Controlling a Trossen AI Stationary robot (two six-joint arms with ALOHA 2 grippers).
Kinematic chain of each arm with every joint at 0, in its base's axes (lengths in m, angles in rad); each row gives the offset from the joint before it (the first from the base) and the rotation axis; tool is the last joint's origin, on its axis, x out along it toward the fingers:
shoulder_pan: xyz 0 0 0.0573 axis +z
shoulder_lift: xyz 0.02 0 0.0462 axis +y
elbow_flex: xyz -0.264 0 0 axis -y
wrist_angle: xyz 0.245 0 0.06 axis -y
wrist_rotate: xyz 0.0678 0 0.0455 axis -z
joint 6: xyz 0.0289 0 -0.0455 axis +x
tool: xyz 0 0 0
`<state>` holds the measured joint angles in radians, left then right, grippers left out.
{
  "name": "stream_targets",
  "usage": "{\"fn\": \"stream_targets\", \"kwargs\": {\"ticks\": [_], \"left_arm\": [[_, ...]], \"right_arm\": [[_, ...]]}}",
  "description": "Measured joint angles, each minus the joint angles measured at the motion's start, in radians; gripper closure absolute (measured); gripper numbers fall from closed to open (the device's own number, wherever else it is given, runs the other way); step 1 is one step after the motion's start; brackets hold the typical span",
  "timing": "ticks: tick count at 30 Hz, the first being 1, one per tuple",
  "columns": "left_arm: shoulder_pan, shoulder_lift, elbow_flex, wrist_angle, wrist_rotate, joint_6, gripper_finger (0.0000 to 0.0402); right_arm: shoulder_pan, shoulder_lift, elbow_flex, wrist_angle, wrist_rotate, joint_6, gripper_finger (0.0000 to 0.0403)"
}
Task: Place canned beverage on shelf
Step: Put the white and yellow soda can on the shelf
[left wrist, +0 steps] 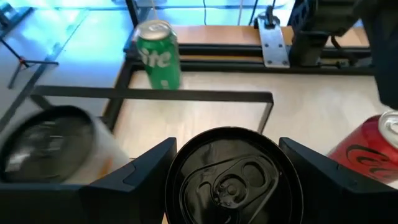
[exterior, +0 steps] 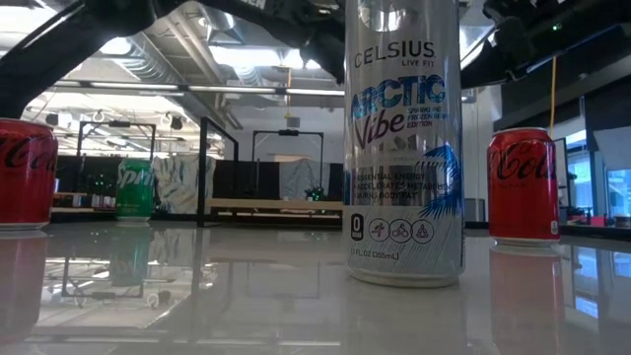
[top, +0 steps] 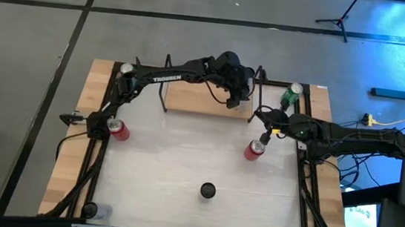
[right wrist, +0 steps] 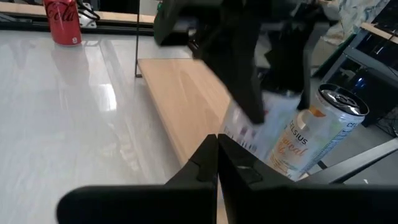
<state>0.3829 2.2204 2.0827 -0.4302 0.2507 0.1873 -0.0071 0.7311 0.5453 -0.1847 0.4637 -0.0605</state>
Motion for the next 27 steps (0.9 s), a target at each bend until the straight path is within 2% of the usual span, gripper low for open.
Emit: {"fn": "stream_targets", "kwargs": {"ticks": [8, 20, 27], "left_arm": [[-0.005, 0.019, 0.0, -0.008, 0.021, 0.018, 0.0156], [-0.011, 0.019, 0.0, -0.035, 0.033, 0.205, 0.0156], [-0.01, 0.019, 0.0, -0.029, 0.025, 0.209, 0.0156]], "right_arm": [[0.0, 0.0, 0.0, -0.005, -0.002, 0.0, 0.0398], [0.0, 0.0, 0.0, -0.005, -0.003, 0.0, 0.0398], [0.0, 0.0, 0.0, -0.004, -0.003, 0.0, 0.0398]]}}
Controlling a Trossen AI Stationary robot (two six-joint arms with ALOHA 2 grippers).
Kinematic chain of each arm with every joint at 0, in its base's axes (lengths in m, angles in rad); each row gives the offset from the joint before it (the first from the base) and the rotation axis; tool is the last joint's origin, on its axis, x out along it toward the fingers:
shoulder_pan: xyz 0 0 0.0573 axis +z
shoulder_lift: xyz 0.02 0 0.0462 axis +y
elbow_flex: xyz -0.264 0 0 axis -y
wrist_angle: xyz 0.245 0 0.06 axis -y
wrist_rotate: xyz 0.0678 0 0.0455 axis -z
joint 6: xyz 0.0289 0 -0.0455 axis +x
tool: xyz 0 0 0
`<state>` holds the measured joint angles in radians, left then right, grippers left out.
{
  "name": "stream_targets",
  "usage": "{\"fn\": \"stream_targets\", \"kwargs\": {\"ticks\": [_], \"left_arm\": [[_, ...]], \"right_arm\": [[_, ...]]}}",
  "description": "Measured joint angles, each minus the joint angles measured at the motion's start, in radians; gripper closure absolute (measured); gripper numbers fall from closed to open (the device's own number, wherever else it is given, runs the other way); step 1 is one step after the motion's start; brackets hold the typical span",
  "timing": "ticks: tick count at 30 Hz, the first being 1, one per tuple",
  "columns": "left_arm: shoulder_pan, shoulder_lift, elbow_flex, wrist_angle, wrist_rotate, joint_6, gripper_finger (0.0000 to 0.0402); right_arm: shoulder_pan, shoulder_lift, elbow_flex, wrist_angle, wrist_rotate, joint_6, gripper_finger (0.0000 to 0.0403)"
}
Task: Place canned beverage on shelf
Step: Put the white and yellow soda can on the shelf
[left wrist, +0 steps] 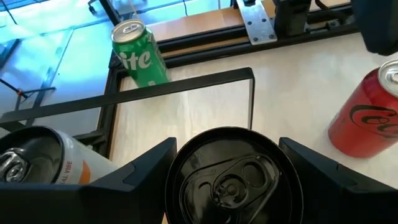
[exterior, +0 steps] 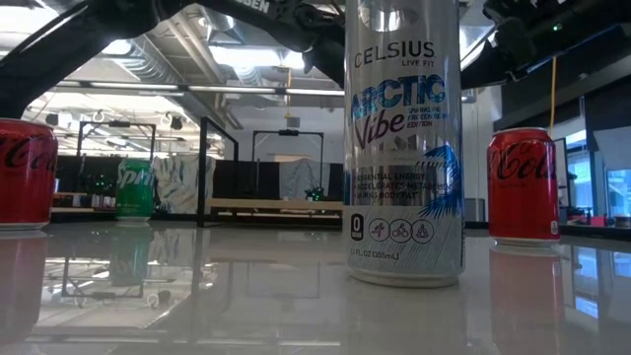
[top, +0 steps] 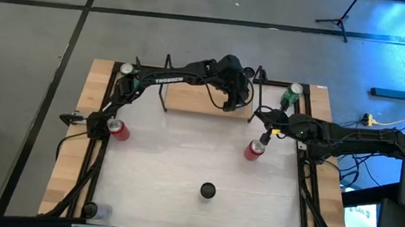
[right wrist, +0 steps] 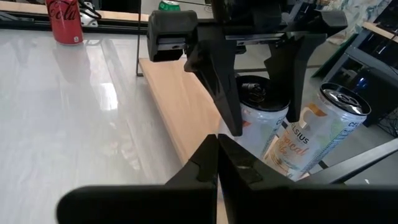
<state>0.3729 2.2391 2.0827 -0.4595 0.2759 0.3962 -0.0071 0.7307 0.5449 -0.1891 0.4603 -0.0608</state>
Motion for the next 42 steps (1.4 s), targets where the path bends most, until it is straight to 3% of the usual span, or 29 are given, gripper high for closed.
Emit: {"fn": "stream_targets", "kwargs": {"ticks": [11, 21, 31, 42], "left_arm": [[-0.005, 0.0, 0.0, 0.007, -0.003, -0.02, 0.0155], [-0.013, -0.002, 0.002, 0.046, -0.023, -0.027, 0.0113], [-0.016, -0.007, 0.001, 0.057, -0.024, -0.03, 0.0109], [-0.07, -0.111, 0.013, 0.012, -0.219, -0.046, 0.0109]], "right_arm": [[0.0, 0.0, 0.0, 0.002, -0.011, 0.012, 0.0398], [0.0, 0.0, 0.0, 0.006, -0.027, 0.015, 0.0398], [0.0, 0.0, 0.0, 0.005, -0.027, 0.015, 0.0398], [0.0, 0.0, -0.001, -0.003, -0.027, 0.015, 0.0398]]}}
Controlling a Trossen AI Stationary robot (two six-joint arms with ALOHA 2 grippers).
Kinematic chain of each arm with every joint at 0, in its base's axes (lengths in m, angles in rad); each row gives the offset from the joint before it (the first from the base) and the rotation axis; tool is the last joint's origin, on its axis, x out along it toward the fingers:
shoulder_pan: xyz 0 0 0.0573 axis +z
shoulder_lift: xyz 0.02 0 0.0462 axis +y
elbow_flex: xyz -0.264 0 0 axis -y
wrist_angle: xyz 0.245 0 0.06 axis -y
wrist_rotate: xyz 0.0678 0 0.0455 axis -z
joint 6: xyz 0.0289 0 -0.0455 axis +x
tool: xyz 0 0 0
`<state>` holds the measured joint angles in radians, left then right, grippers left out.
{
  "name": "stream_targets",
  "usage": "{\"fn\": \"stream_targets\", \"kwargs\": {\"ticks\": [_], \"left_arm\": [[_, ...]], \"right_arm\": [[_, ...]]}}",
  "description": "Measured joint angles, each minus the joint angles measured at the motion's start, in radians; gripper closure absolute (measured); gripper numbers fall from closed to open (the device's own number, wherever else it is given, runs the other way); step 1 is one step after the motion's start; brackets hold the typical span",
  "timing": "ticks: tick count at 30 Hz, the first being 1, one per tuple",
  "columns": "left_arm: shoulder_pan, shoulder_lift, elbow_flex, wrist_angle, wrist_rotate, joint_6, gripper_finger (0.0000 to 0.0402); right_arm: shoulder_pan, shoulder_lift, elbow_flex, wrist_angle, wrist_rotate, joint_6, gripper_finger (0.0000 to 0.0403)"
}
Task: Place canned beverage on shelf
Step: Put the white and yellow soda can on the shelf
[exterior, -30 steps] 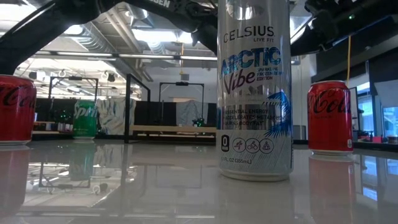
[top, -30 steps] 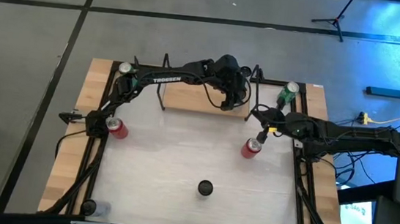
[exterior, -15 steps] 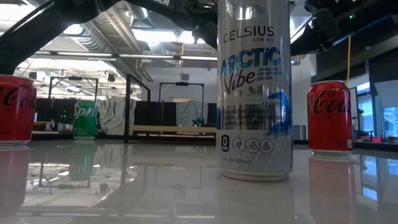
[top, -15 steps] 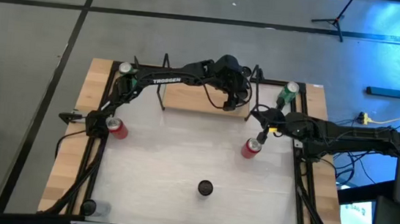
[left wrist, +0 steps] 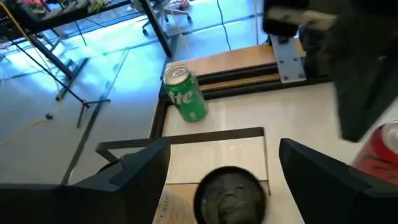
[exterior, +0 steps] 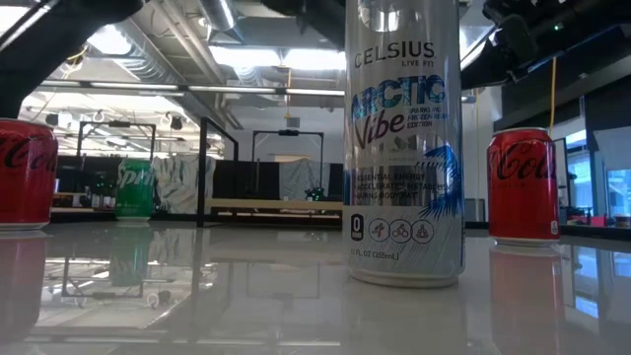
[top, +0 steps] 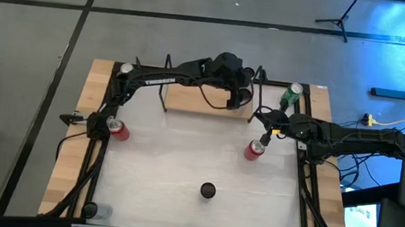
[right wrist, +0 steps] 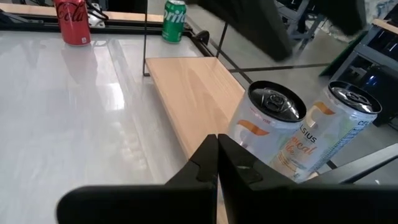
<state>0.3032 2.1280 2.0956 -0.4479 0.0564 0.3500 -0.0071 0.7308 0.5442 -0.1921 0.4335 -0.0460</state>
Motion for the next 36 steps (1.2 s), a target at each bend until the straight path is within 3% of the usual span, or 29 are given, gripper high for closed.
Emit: {"fn": "stream_targets", "kwargs": {"ticks": [6, 13, 18, 23, 29, 33, 36], "left_arm": [[-0.037, -0.065, 0.002, -0.135, -0.073, -0.006, 0.0108], [-0.035, -0.077, -0.027, -0.331, 0.003, -0.06, 0.0108], [-0.036, -0.074, -0.187, -0.188, 0.04, -0.076, 0.0108], [-0.014, -0.075, -0.329, -0.048, 0.194, -0.083, 0.0108], [0.001, -0.075, -0.42, 0.136, 0.237, -0.087, 0.0108], [0.012, -0.075, -0.457, 0.234, 0.327, -0.098, 0.0108], [0.017, -0.075, -0.458, 0.25, 0.311, -0.105, 0.0108]], "right_arm": [[0.0, 0.0, 0.0, -0.016, 0.0, 0.0, 0.0398], [0.0, 0.0, 0.0, -0.021, -0.006, 0.0, 0.0398], [0.0, 0.0, 0.0, -0.02, -0.008, 0.0, 0.0398], [0.0, 0.0, 0.0, -0.019, -0.007, -0.002, 0.0398], [0.0, 0.0, 0.0, 0.0, -0.007, -0.011, 0.0398], [0.0, 0.0, 0.0, 0.01, -0.007, -0.011, 0.0398], [0.0, 0.0, 0.0, 0.01, -0.007, -0.012, 0.0398]]}}
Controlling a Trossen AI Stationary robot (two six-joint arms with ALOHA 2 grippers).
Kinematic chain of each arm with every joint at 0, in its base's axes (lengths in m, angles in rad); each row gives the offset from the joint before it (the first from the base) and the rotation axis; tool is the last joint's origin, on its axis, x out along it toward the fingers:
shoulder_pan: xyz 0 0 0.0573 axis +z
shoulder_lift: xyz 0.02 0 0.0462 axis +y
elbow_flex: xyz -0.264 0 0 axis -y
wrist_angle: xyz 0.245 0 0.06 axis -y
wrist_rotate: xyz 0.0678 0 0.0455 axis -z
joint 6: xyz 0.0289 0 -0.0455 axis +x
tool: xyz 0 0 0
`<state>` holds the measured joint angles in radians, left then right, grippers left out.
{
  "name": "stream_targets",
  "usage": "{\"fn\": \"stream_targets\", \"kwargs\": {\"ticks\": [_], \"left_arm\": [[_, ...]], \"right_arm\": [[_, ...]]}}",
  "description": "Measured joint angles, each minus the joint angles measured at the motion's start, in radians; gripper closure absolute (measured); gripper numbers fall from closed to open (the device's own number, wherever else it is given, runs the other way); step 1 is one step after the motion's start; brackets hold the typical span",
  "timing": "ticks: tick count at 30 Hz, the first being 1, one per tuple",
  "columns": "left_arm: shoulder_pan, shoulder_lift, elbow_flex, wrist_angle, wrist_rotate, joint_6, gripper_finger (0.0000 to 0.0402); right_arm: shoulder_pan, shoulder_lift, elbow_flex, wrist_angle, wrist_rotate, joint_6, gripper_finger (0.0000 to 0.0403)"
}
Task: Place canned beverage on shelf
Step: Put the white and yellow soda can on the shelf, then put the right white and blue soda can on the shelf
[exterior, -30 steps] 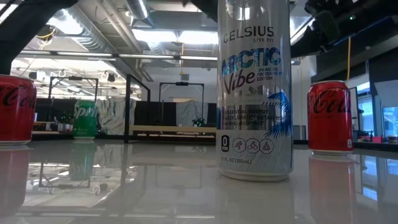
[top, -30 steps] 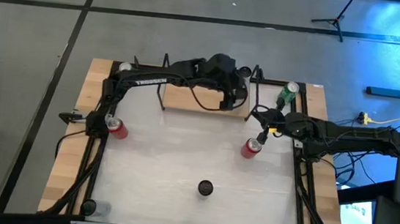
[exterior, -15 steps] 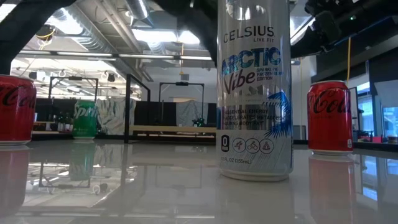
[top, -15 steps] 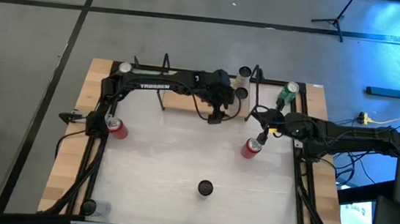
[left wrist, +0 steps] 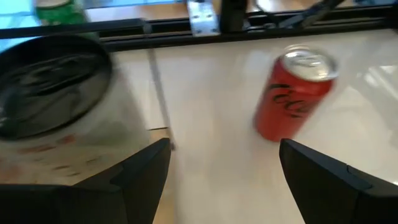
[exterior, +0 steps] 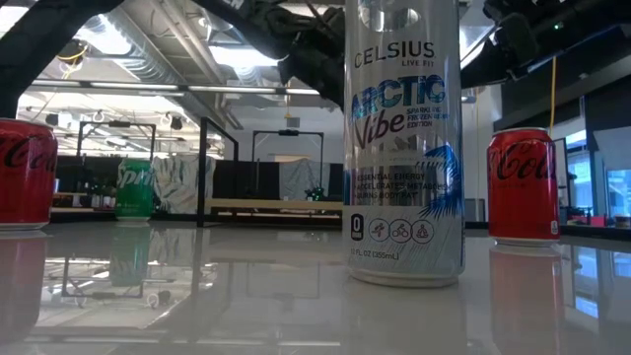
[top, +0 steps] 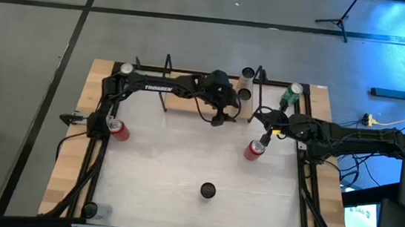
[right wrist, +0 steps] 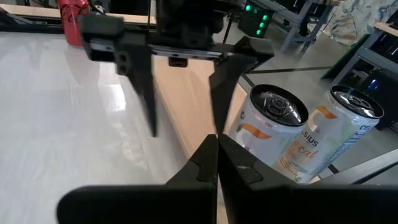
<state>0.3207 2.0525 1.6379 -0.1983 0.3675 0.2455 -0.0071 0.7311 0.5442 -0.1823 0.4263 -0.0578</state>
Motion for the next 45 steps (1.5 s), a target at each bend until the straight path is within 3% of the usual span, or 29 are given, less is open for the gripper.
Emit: {"fn": "stream_targets", "kwargs": {"ticks": [25, 32, 36, 41, 45], "left_arm": [[0.048, -0.007, -0.001, 0.039, -0.087, -0.008, 0.0108], [-0.061, -0.148, -0.001, -0.115, -0.263, 0.005, 0.0108], [-0.143, -0.198, -0.001, -0.188, -0.284, -0.018, 0.0108], [-0.244, -0.216, -0.003, -0.342, -0.355, -0.138, 0.0108], [-0.347, -0.223, -0.059, -0.363, -0.386, -0.263, 0.0108]], "right_arm": [[0.0, 0.0, 0.0, 0.001, 0.0, -0.001, 0.0398], [0.0, 0.0, 0.0, 0.001, 0.0, -0.003, 0.0398], [0.0, 0.0, 0.0, 0.004, -0.028, -0.004, 0.0398], [0.001, 0.0, 0.0, 0.035, -0.137, -0.007, 0.0398], [0.001, 0.014, -0.008, 0.101, -0.27, 0.0, 0.0398]]}}
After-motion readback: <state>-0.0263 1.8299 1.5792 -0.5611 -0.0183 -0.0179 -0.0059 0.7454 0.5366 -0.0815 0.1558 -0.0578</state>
